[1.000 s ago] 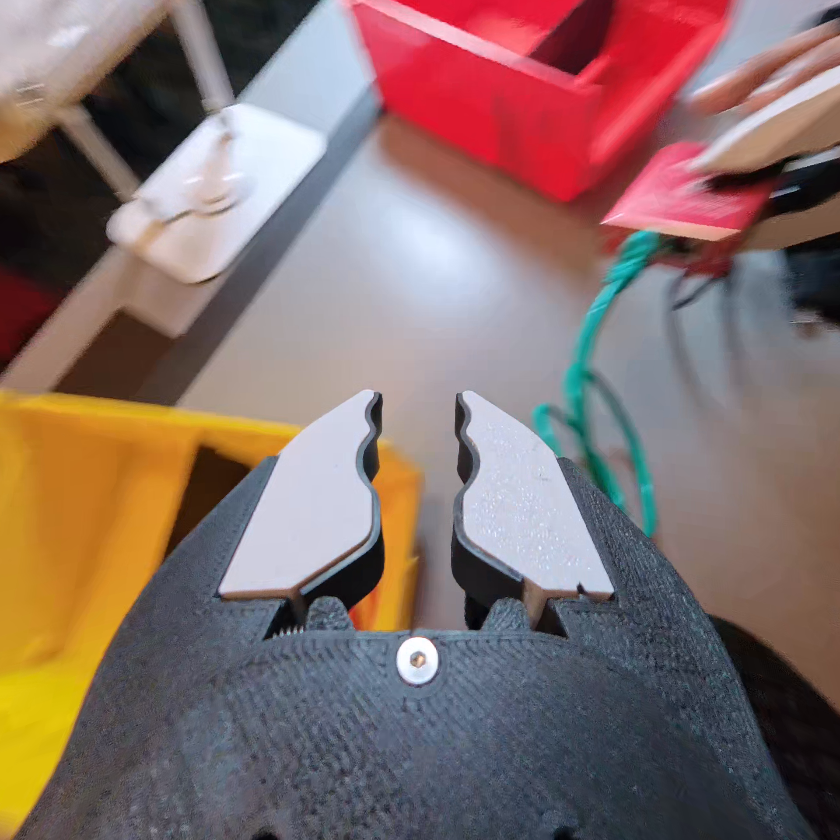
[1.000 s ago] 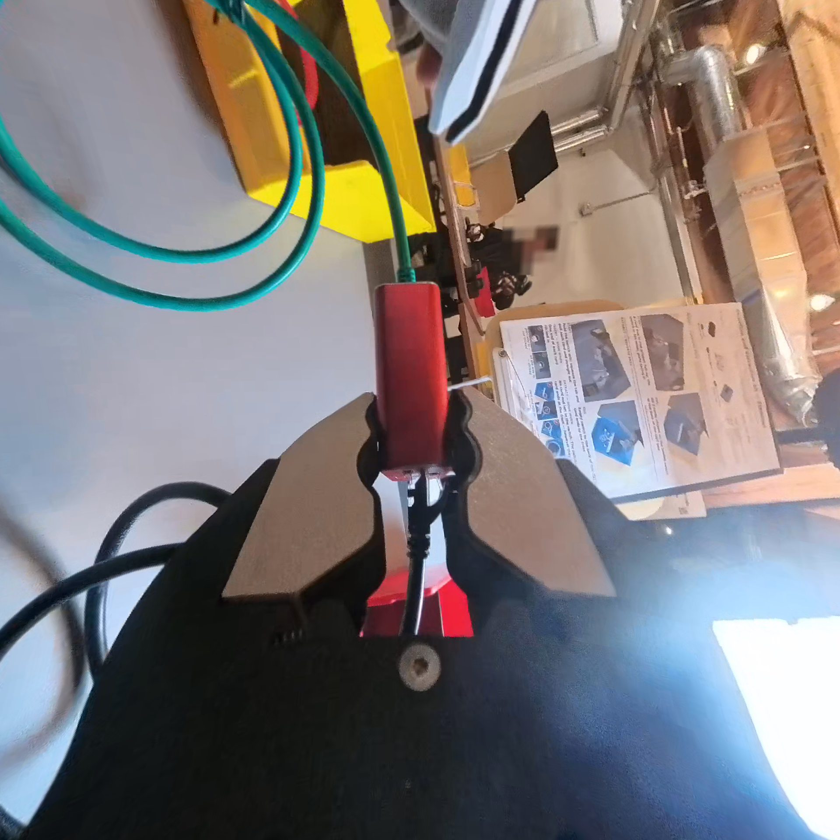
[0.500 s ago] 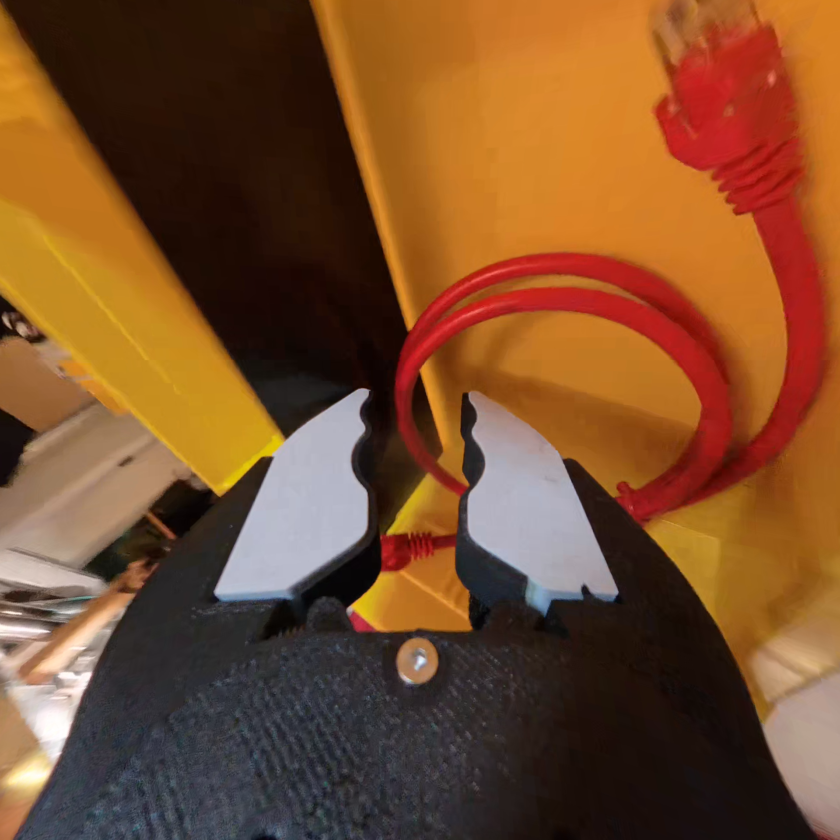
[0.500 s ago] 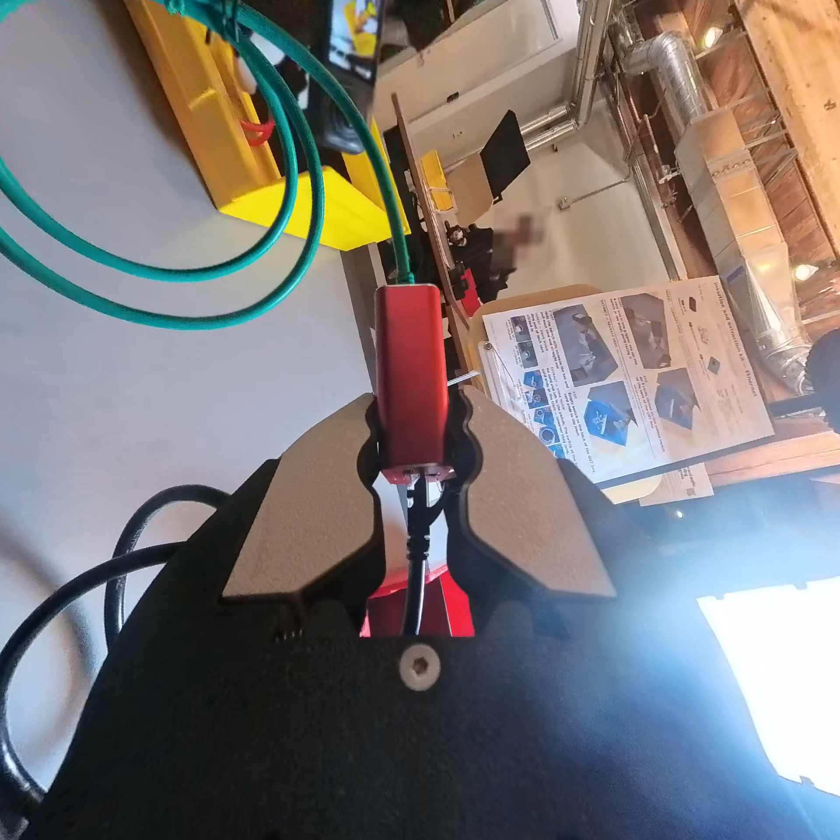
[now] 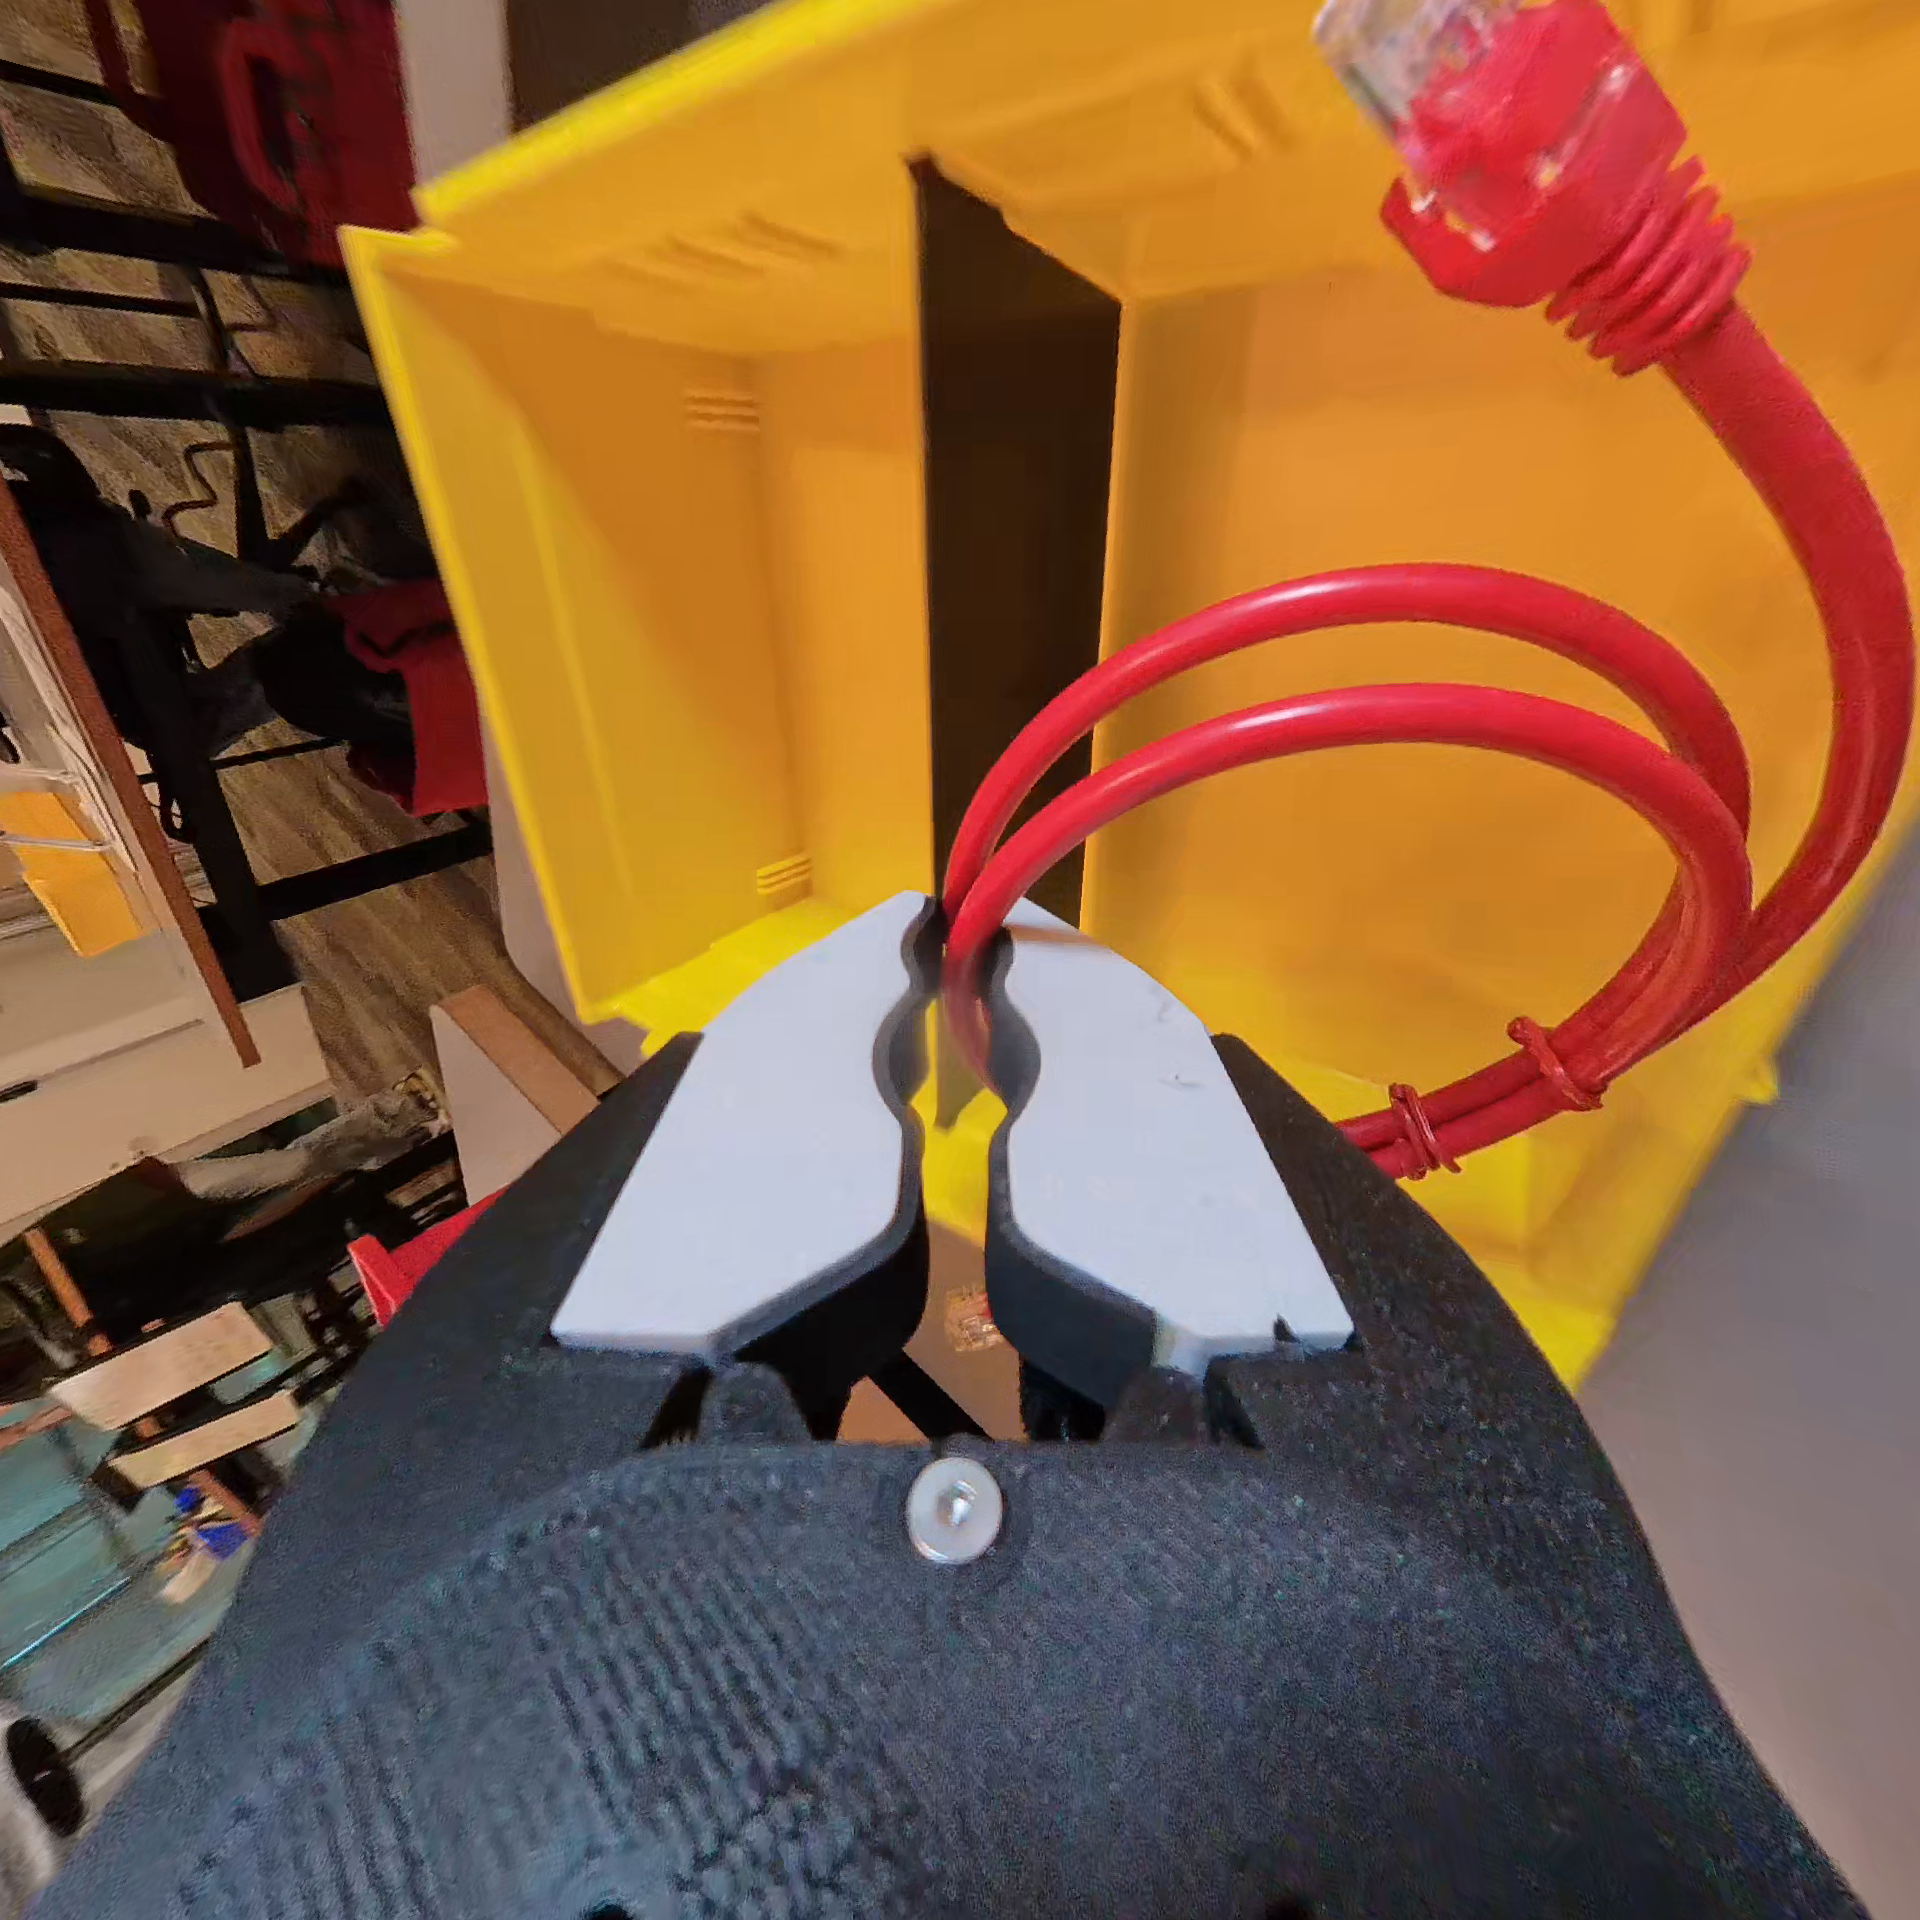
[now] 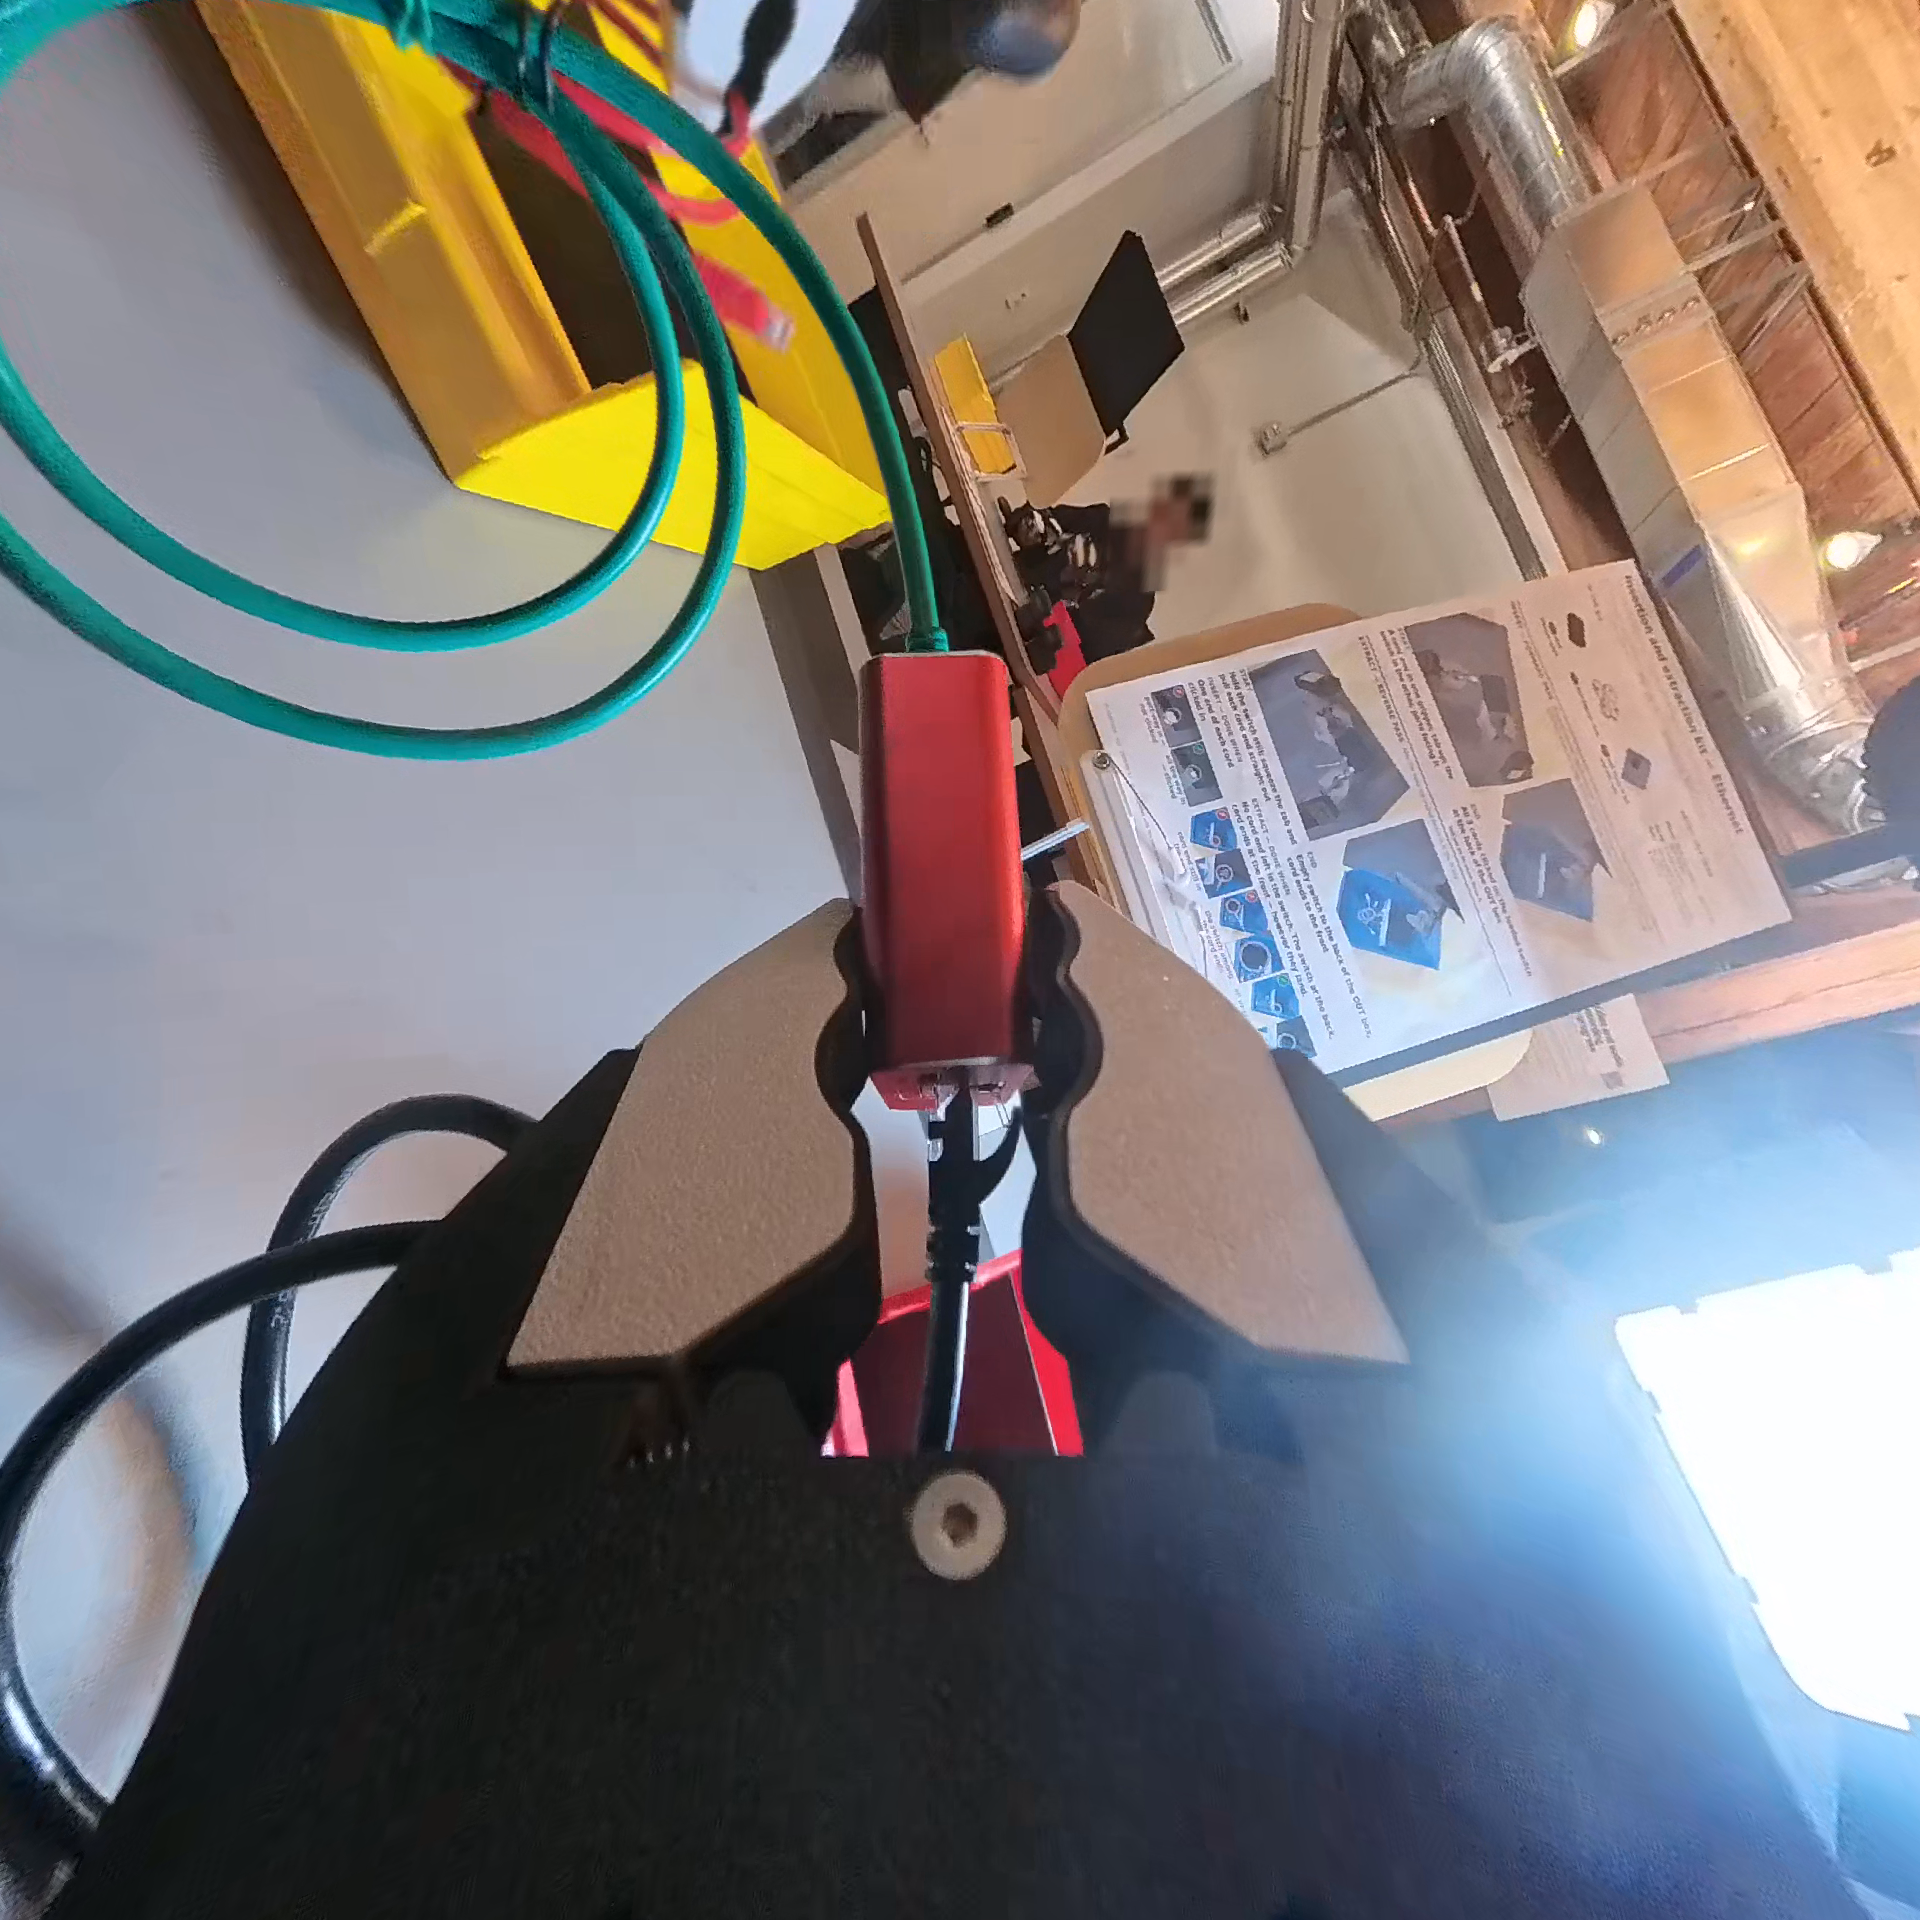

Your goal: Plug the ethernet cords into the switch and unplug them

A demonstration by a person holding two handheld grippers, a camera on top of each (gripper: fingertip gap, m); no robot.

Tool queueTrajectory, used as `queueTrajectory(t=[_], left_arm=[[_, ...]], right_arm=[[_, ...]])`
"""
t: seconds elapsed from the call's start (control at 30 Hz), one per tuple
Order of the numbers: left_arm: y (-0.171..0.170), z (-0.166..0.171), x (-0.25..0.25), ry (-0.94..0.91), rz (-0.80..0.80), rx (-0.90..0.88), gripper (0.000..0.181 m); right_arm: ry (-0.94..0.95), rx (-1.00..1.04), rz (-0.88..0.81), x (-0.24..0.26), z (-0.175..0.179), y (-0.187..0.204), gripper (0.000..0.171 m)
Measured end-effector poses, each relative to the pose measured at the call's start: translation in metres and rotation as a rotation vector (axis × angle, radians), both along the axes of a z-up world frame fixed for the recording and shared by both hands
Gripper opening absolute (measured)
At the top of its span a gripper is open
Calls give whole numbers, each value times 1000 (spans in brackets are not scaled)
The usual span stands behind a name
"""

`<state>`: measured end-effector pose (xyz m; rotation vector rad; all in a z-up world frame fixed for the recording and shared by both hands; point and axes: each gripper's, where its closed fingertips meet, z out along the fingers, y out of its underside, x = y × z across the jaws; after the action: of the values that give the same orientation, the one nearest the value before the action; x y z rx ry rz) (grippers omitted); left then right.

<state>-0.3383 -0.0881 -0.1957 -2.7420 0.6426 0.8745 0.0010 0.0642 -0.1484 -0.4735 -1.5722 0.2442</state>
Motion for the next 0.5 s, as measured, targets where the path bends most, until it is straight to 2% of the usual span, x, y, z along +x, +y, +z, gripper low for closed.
queueTrajectory(t=[0.1, 0.2, 0.33, 0.5], left_arm=[[-2, 37, 23, -72, -9, 75, 6], [0, 54, 61, -178, -48, 130, 6], [4, 36, 124, -339, -149, 107, 6], [18, 6, 174, -374, -246, 91, 6]], right_arm=[[20, 0, -3, 5, 6, 1, 28], [50, -2, -16, 14, 16, 5, 29], [97, -8, -37, 30, 29, 13, 29], [155, -19, -114, 53, 44, 35, 29]])
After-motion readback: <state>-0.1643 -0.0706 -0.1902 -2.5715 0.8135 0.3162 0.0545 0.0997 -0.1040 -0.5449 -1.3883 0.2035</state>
